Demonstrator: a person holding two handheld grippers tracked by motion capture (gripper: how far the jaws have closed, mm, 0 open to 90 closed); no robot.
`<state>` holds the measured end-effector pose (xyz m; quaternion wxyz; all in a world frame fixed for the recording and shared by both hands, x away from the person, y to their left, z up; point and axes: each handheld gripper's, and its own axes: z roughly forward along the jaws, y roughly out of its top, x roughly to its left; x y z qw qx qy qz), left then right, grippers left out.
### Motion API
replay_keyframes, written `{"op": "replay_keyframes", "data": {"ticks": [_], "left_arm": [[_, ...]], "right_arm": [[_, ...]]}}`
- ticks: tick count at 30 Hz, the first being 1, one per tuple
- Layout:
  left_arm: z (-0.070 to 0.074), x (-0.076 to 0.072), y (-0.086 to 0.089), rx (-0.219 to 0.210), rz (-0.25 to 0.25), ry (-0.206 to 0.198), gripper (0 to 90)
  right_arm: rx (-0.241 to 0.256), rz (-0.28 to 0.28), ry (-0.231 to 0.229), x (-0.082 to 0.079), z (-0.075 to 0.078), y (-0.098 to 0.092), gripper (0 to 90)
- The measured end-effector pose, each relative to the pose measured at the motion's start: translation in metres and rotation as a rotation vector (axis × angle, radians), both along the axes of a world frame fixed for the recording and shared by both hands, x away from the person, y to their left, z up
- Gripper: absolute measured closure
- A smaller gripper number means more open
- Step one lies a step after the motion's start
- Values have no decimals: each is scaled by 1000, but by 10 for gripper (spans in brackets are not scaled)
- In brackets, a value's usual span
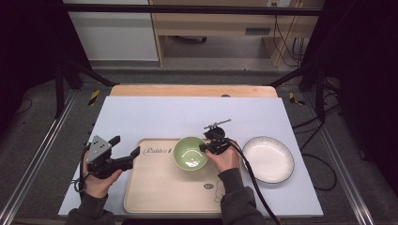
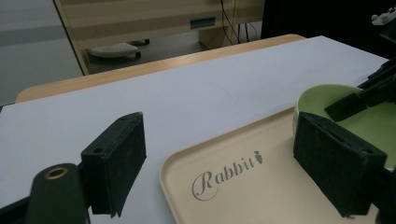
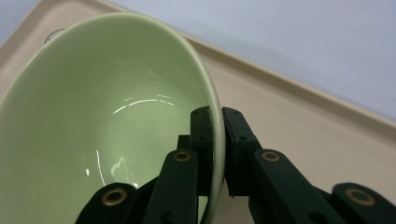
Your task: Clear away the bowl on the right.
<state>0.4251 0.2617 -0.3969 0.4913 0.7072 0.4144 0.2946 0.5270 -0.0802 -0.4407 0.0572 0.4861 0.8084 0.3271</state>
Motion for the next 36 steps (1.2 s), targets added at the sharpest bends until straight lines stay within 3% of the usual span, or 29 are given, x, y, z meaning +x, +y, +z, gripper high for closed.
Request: {"op": "replay_keyframes", "data": {"ticks": [16, 21, 29, 34, 36], "left_arm": [[0, 0, 0, 0, 0, 1, 170], [0, 0, 0, -3, 1, 0, 170], [0, 0, 0, -3, 2, 0, 170], [0, 0, 1, -4, 2, 0, 170], [0, 0, 0, -3, 2, 0, 170]], "right_arm": [[-23, -5, 4, 2, -4, -2, 836], [-21, 4, -26, 0, -1, -4, 817], [-19, 5, -116, -10, 16, -10, 617], [-33, 22, -206, -17, 24, -14, 469], [-19, 15, -214, -20, 27, -15, 428]]}}
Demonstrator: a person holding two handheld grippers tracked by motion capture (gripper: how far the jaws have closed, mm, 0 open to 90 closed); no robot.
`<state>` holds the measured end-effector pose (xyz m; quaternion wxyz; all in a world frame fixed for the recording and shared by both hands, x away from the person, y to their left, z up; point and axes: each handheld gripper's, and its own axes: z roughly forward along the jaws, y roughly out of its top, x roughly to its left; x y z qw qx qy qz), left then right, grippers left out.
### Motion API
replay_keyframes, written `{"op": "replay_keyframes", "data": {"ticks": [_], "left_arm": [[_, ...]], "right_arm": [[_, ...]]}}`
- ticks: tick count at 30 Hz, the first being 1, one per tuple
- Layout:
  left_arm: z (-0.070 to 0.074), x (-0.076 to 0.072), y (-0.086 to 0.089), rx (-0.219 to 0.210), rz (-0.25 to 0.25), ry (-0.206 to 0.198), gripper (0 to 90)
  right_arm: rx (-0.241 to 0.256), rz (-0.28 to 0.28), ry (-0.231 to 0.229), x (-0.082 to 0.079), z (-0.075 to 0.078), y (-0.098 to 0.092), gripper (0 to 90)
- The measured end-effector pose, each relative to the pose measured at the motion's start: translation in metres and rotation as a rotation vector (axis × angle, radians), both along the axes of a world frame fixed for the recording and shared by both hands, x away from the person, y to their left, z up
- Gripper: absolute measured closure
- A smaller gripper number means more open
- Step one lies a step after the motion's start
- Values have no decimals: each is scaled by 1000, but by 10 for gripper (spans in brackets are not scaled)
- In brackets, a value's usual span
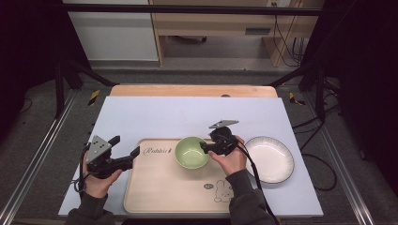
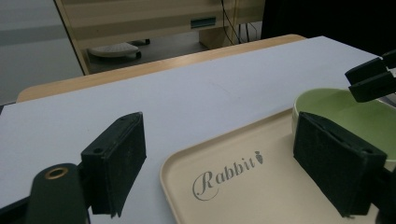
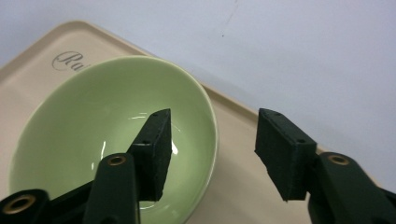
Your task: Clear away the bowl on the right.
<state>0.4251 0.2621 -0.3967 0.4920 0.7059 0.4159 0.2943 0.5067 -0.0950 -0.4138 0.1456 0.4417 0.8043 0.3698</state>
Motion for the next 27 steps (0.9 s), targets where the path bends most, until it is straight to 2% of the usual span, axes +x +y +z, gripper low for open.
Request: {"op": "replay_keyframes", "data": {"ticks": [4, 10, 15, 22, 27], "left_arm": [[0, 0, 0, -1, 1, 0, 170], [0, 0, 1, -2, 4, 0, 169], [0, 0, 2, -6, 6, -1, 167], [-1, 1, 2, -2, 7, 3, 166], [-2, 1, 0, 1, 5, 5, 165]], "right_arm": [[31, -8, -28, -7, 5, -2, 335], [90, -15, -79, -21, 11, -8, 251], [118, -23, -162, -35, 16, -15, 174], [142, -36, -245, -52, 17, -32, 152], [155, -49, -273, -59, 17, -42, 151]]}}
